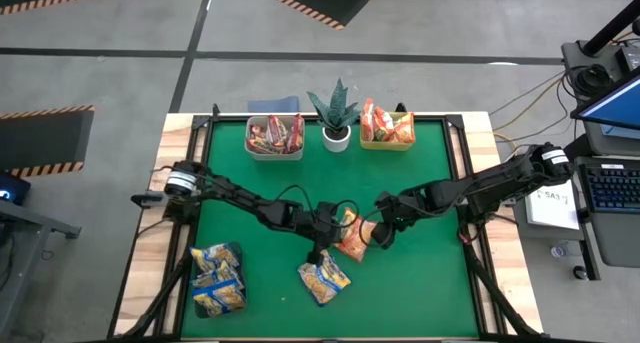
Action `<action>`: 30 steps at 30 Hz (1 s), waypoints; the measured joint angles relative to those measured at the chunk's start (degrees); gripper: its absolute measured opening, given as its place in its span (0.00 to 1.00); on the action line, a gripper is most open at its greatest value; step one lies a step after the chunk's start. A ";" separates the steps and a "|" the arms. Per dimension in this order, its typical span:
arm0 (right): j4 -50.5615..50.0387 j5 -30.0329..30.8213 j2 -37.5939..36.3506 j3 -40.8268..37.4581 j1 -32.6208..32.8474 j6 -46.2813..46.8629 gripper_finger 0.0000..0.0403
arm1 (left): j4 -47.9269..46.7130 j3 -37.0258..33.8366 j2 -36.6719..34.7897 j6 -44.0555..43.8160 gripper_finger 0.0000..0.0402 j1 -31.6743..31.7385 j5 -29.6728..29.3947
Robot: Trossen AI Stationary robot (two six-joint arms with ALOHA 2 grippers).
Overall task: Sort Maruchan noodles
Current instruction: Put the orange noodle pack into the yellow bin
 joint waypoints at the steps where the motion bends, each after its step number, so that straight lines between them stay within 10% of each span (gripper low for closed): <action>1: -0.66 0.09 0.00 -0.11 -0.11 0.36 0.56 | 0.04 0.00 0.21 -0.18 0.00 0.03 0.05; 12: 5.68 6.02 -0.02 -5.89 -2.14 4.26 0.84 | 0.03 0.02 0.80 -1.17 0.00 0.43 0.23; 30: 52.68 6.59 0.04 -26.90 -3.08 8.29 0.84 | 0.27 -0.44 0.91 -1.21 0.00 0.47 0.05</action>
